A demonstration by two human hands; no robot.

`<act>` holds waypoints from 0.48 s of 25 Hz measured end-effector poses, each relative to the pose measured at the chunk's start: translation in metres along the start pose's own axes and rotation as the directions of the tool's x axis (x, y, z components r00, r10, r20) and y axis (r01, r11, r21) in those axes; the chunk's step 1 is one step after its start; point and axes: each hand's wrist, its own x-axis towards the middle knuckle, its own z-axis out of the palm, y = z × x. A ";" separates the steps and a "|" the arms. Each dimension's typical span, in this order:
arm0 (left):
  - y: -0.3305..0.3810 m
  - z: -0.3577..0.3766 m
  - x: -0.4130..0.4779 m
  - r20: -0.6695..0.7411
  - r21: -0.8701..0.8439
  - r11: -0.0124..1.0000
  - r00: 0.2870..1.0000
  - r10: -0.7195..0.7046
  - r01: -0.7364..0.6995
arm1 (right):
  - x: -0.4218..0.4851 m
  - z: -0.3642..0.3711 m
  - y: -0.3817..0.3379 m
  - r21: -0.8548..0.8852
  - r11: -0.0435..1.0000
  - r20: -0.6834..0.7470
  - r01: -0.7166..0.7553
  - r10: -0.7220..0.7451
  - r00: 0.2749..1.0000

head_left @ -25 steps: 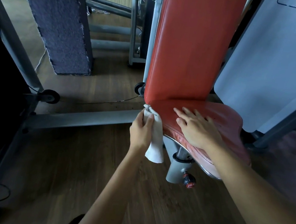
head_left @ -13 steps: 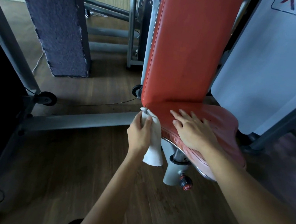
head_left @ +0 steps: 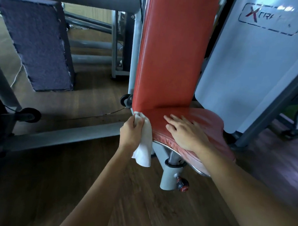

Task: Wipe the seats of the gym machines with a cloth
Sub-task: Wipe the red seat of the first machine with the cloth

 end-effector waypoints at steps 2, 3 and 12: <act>-0.001 -0.005 -0.007 0.044 0.012 1.000 0.999 0.019 -0.019 | -0.003 -0.001 -0.003 0.008 1.000 -0.005 -0.024 0.024 1.000; -0.001 -0.007 -0.009 0.061 0.027 0.999 0.998 0.031 -0.032 | -0.005 -0.002 -0.004 0.002 0.999 -0.029 -0.036 0.036 0.999; 0.062 -0.018 -0.050 -0.102 0.036 0.991 0.986 0.128 -0.125 | -0.057 -0.017 -0.008 0.403 0.915 -0.338 -0.018 0.167 0.926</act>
